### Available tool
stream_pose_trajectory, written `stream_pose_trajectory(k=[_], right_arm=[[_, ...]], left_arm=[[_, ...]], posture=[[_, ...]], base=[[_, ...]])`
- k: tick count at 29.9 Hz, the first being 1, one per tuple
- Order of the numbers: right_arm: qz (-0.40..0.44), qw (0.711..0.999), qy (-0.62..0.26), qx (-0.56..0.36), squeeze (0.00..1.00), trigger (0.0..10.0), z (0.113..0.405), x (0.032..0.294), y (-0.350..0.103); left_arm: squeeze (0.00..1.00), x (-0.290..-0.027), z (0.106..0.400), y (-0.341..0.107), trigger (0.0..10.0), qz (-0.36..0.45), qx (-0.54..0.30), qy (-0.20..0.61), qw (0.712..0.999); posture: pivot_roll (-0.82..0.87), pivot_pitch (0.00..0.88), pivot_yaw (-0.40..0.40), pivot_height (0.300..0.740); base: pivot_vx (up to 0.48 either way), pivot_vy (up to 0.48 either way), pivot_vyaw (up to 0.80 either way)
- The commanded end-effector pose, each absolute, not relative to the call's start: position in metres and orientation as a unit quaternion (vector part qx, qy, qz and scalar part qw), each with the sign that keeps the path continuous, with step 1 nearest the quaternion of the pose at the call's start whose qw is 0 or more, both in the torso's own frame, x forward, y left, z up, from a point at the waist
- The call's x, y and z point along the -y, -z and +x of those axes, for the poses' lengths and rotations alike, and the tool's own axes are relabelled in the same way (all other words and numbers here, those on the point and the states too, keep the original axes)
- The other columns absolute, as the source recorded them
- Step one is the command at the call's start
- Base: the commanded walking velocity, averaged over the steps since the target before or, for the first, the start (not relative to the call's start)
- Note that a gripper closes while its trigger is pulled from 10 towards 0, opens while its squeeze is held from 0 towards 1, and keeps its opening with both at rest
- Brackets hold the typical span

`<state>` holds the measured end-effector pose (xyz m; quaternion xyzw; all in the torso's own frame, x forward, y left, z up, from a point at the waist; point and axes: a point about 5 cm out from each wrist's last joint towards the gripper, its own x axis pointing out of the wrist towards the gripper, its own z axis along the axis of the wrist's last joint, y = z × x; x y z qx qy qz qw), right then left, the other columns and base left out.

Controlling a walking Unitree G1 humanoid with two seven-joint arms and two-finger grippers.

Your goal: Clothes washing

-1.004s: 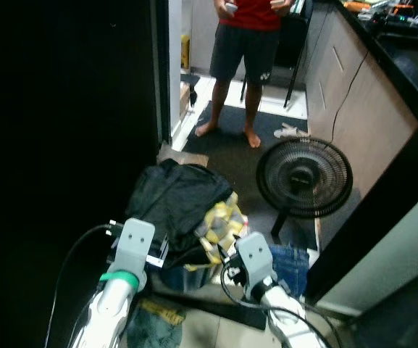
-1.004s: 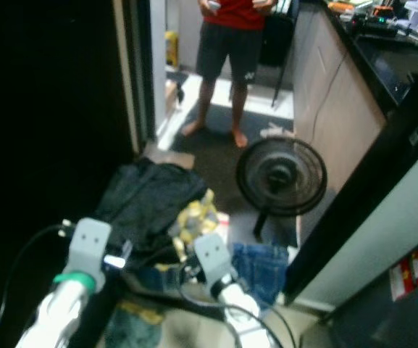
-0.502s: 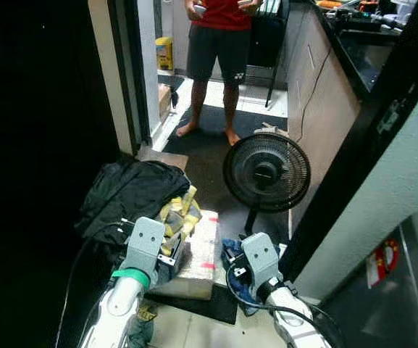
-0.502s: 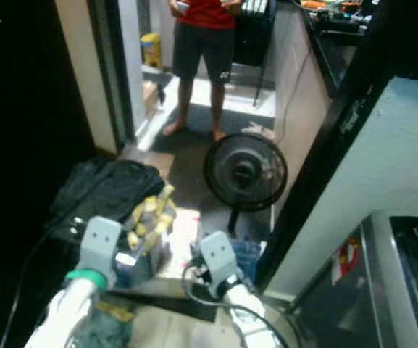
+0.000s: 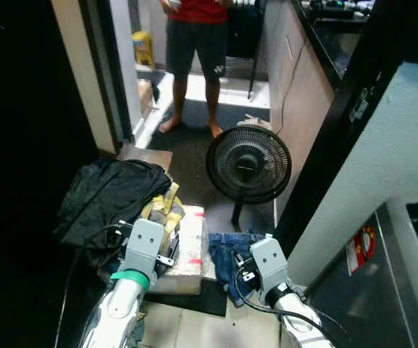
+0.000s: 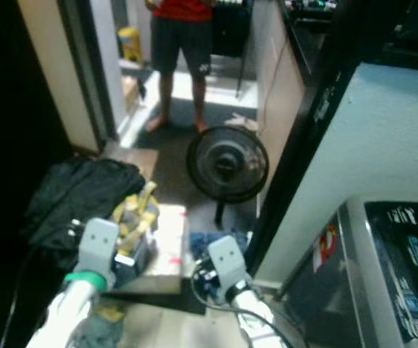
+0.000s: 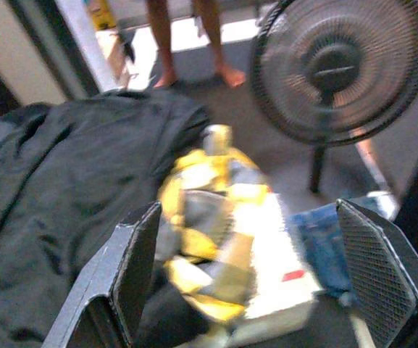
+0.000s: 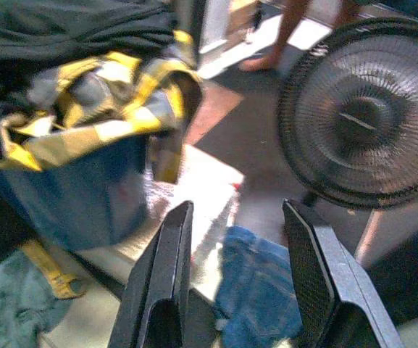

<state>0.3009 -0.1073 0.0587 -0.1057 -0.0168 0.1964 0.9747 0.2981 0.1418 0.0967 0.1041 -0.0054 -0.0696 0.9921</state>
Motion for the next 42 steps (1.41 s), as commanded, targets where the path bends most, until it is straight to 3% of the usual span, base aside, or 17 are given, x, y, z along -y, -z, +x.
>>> stream_pose_trajectory(k=[1, 7, 22, 42], right_arm=[[-0.105, 0.974, -0.199, 0.012, 0.0, 10.0, 0.2988, 0.1056, -0.0562], [-0.105, 0.974, -0.199, 0.012, 0.0, 10.0, 0.2986, 0.1052, -0.0561], [-0.109, 0.974, -0.196, 0.013, 0.0, 10.0, 0.2994, 0.1044, -0.0564], [-0.113, 0.973, -0.203, 0.017, 0.0, 10.0, 0.2999, 0.1031, -0.0578]], left_arm=[[0.0, -0.1431, 0.2965, -0.0923, 10.0, 0.111, -0.005, 0.065, 0.992], [0.0, -0.1435, 0.2968, -0.0919, 10.0, 0.112, -0.008, 0.062, 0.992], [0.0, -0.1457, 0.2974, -0.0907, 10.0, 0.106, -0.015, 0.051, 0.993], [0.0, -0.1468, 0.2983, -0.0885, 10.0, 0.109, -0.023, 0.043, 0.993]], posture=[[0.05, 0.072, 0.003, 0.74], [0.05, 0.074, 0.004, 0.74], [0.05, 0.075, 0.005, 0.74], [0.05, 0.071, 0.004, 0.74]], base=[[0.405, -0.251, 0.0], [0.333, -0.341, 0.0], [0.362, 0.0, 0.26], [0.0, 0.0, 0.0]])
